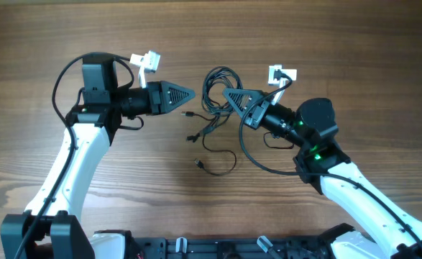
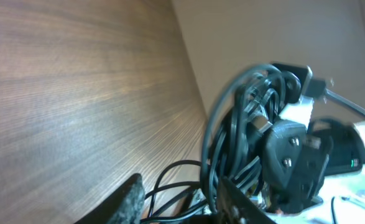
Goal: Untangle cables
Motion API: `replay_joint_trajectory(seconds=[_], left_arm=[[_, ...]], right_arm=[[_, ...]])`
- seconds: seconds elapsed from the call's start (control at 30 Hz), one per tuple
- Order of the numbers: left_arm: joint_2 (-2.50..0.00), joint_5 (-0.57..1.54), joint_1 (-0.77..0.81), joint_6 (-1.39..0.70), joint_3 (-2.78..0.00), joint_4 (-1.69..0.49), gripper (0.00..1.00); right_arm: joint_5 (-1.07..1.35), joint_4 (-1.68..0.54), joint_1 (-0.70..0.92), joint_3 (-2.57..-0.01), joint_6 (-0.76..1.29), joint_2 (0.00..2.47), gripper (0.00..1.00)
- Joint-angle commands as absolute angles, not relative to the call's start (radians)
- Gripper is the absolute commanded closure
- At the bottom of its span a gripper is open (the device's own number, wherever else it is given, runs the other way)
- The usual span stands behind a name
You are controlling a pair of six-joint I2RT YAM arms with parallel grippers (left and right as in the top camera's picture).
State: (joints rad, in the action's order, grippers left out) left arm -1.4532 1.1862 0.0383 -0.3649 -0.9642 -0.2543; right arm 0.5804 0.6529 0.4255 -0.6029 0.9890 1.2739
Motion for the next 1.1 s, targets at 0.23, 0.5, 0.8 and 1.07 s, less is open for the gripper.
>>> replay_joint_trajectory(seconds=[0.23, 0.5, 0.8, 1.07], left_arm=[[-1.451, 1.275, 0.043, -0.132, -0.967, -0.229, 0.54], [-1.452, 1.161, 0.056, -0.194, -0.967, -0.28, 0.47], [-1.452, 1.317, 0.087, -0.051, -0.967, -0.267, 0.62], [-1.452, 1.316, 0.131, -0.122, -0.967, -0.224, 0.96]], right_arm=[[0.637, 0.603, 0.442, -0.609, 0.867, 1.344, 0.96], [0.731, 0.743, 0.441, -0.609, 0.916, 1.345, 0.96], [0.817, 0.748, 0.44, -0.608, 0.975, 1.351, 0.96], [0.809, 0.656, 0.44, -0.608, 0.965, 1.418, 0.92]])
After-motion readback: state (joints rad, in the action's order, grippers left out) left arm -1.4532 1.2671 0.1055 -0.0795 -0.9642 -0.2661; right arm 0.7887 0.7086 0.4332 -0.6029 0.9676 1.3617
